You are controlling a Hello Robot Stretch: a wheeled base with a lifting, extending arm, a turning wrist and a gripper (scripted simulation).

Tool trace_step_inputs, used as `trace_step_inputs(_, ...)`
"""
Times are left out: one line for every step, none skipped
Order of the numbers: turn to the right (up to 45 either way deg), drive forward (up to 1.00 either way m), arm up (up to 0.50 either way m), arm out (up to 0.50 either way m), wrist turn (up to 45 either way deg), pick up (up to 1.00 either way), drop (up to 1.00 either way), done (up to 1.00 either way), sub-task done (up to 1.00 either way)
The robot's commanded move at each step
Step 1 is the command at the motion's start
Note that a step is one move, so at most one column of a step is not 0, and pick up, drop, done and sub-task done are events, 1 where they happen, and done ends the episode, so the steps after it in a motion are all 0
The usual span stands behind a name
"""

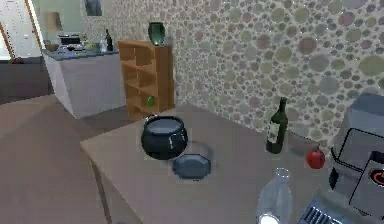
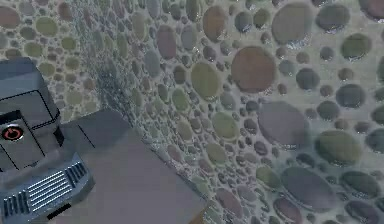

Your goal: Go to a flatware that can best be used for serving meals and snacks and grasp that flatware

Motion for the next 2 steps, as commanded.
trace_step_inputs(-45.0,0.0,0.0,0.0,0.0,0.0,0.0,0.0,0.0)
trace_step_inputs(-39.0,0.0,0.0,0.0,0.0,0.0,0.0,0.0,0.0)
